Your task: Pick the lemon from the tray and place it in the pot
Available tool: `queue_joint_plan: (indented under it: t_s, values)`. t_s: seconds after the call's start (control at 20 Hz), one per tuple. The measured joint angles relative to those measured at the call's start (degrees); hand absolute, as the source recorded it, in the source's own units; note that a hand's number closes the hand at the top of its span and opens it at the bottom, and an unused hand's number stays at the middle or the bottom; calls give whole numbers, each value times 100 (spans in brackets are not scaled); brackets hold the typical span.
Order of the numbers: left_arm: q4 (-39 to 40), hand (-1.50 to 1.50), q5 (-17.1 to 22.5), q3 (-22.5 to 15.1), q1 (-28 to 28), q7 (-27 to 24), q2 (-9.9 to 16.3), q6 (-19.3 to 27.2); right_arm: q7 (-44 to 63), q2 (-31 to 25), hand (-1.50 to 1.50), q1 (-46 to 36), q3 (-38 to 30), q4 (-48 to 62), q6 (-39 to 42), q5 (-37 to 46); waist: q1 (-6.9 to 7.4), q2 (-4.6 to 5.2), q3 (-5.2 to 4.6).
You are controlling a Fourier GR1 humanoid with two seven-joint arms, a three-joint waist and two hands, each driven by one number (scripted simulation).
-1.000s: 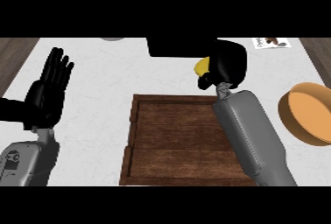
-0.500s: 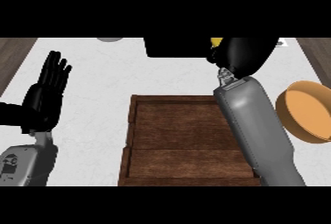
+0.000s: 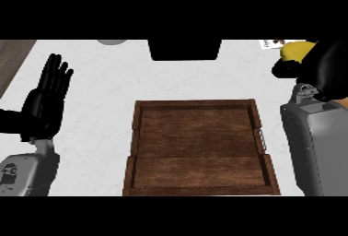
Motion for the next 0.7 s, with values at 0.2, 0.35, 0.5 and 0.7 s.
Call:
queue_joint_plan:
  t_s: [0.2, 0.35, 0.5, 0.7]
  values:
    - [21, 0, 6, 70, -52, 7, 20, -20, -411, -503, 150, 636, -575, -592, 73, -508, -3, 7, 0]
    - [82, 0, -40, 39, 4, -103, -64, -36, -745, -733, 150, 1129, -950, -826, -136, -872, 13, 15, 1]
    - [5, 0, -75, 15, 21, -41, -102, -39, -1076, -902, 150, 1430, -1266, -764, -382, -1215, 41, 20, 2]
    - [31, 0, -71, 64, -115, 38, -93, -61, -1697, -1161, 150, 1892, -1711, -501, -818, -1713, 51, 27, 3]
